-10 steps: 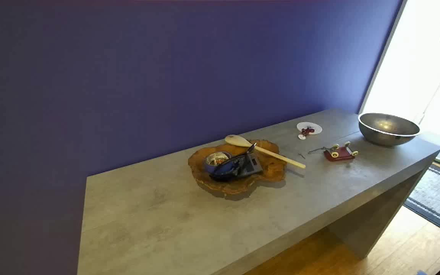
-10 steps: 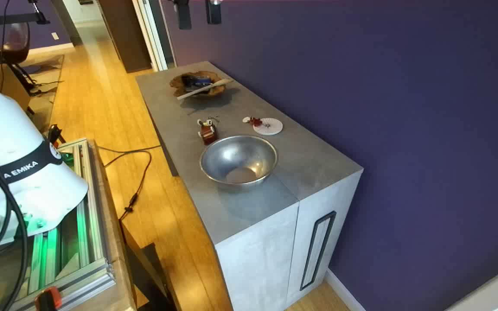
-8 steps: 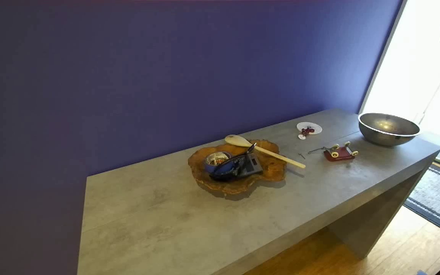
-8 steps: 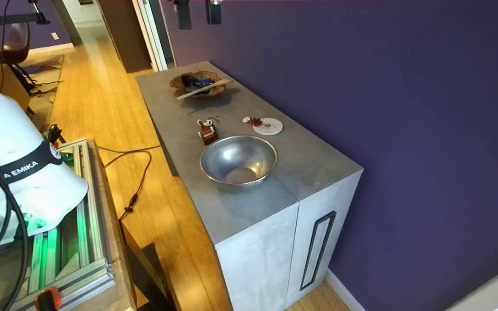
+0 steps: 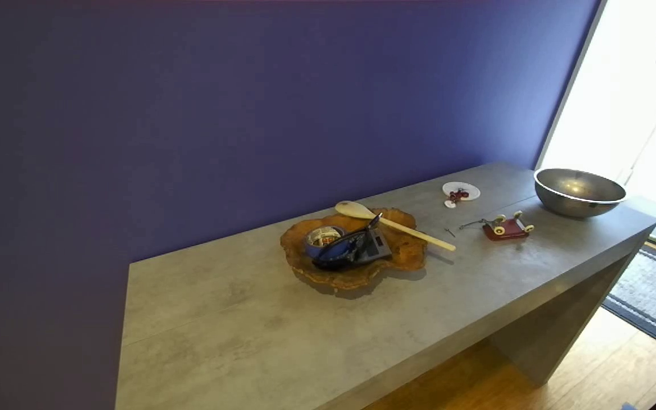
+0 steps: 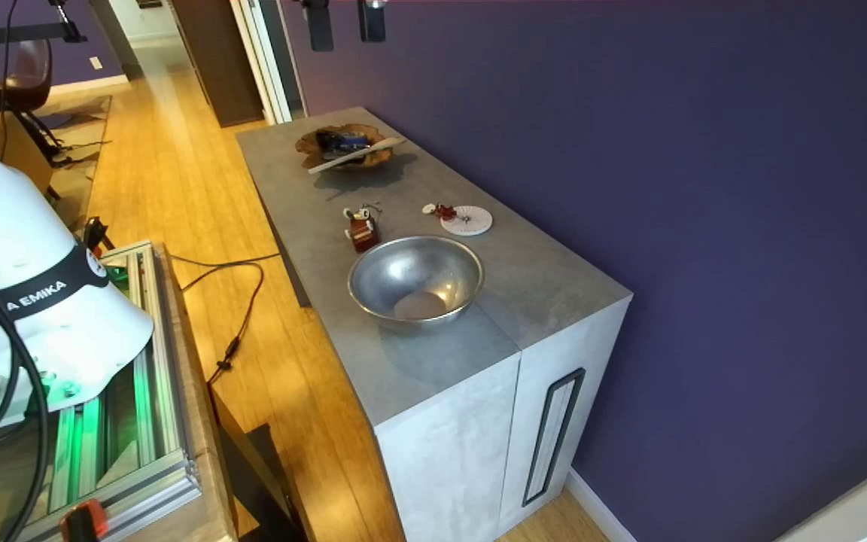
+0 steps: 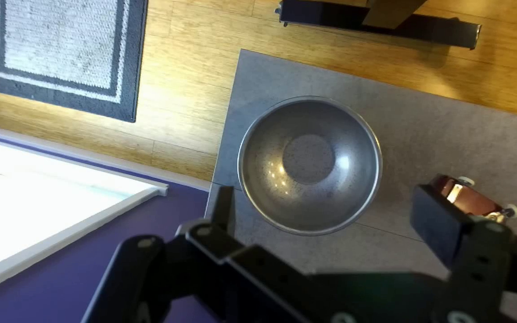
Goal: Put the toy cart upright
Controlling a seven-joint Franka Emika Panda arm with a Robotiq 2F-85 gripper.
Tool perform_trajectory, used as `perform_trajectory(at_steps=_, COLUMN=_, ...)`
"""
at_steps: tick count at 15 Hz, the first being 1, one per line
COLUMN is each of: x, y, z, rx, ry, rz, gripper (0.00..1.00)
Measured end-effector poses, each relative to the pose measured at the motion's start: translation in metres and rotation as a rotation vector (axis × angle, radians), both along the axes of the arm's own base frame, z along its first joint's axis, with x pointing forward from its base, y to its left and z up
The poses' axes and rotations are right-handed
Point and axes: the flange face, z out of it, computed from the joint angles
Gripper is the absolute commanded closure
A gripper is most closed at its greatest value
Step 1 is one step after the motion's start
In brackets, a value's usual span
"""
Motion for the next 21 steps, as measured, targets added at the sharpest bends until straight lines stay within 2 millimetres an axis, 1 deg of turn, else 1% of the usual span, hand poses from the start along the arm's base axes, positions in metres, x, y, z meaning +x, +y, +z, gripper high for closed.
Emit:
perform_trajectory(at_steps=2, x=0.002, y=0.007, z=-0.001, rx=0.002, ry=0.008, rz=0.035, gripper=0.0)
perform_trajectory(at_steps=3, x=0.005, y=0.017, z=-0.002, rx=0.002, ry=0.016, rz=0.085, gripper=0.0)
perform_trajectory(at_steps=4, x=0.009, y=0.033, z=-0.002, rx=-0.001, ry=0.024, rz=0.139, gripper=0.0)
perform_trajectory(at_steps=6, x=0.016, y=0.074, z=-0.004, rx=-0.014, ry=0.036, rz=0.253, gripper=0.0)
perform_trajectory(at_steps=9, x=0.025, y=0.143, z=-0.012, rx=-0.009, ry=0.061, rz=0.424, gripper=0.0)
perform_trajectory(at_steps=11, x=0.03, y=0.189, z=-0.026, rx=0.008, ry=0.085, rz=0.535, gripper=0.0)
perform_trajectory(at_steps=13, x=0.033, y=0.23, z=-0.049, rx=0.032, ry=0.107, rz=0.644, gripper=0.0)
perform_trajectory(at_steps=14, x=0.033, y=0.239, z=-0.058, rx=0.031, ry=0.12, rz=0.656, gripper=0.0)
perform_trajectory(at_steps=15, x=0.034, y=0.241, z=-0.062, rx=0.03, ry=0.127, rz=0.655, gripper=0.0)
perform_trajectory(at_steps=18, x=0.036, y=0.231, z=-0.056, rx=0.032, ry=0.113, rz=0.637, gripper=0.0)
perform_trajectory(at_steps=19, x=0.036, y=0.231, z=-0.055, rx=0.032, ry=0.112, rz=0.637, gripper=0.0)
perform_trajectory(at_steps=21, x=0.032, y=0.231, z=-0.063, rx=0.046, ry=0.166, rz=0.638, gripper=0.0)
